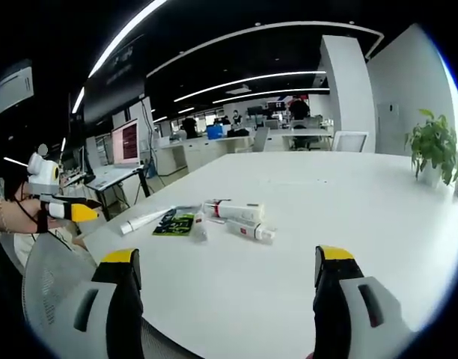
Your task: Arrange the skincare products in the storage area until every visible bottle or jar stands upright without overlapping.
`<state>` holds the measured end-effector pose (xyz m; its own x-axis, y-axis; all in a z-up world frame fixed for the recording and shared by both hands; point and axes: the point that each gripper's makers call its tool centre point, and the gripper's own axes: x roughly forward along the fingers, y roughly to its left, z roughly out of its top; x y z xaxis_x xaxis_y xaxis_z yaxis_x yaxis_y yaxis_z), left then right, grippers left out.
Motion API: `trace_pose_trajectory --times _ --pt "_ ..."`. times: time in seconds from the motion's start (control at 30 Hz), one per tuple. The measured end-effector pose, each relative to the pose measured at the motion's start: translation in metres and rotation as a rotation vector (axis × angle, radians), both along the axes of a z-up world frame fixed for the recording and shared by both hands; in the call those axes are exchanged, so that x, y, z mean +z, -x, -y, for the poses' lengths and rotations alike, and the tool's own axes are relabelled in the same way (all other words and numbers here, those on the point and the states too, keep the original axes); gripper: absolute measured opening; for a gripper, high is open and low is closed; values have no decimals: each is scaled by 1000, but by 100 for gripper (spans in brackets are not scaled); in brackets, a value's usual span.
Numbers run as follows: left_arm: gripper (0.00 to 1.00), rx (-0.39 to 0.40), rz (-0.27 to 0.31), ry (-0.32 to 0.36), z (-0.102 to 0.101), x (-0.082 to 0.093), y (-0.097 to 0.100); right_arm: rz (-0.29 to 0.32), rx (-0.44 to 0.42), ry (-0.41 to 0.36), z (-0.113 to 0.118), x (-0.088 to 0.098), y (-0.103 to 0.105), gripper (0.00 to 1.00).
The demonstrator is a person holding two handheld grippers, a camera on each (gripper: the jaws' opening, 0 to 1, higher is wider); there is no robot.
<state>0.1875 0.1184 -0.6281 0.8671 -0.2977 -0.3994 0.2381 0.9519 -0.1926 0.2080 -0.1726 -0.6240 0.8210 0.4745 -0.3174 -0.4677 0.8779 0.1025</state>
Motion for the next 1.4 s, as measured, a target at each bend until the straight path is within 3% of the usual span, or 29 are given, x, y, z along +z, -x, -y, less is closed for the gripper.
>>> trace_pose_trajectory --times 1.0,1.27,1.4 --pt "94 12 3 9 -5 2 1 -39 75 2 -16 -4 2 91" --pt "93 -44 -23 -22 4 -5 2 -41 97 19 -19 -8 1 91" --pt "93 -83 -33 -29 8 -8 4 -41 67 13 -16 -6 -6 91"
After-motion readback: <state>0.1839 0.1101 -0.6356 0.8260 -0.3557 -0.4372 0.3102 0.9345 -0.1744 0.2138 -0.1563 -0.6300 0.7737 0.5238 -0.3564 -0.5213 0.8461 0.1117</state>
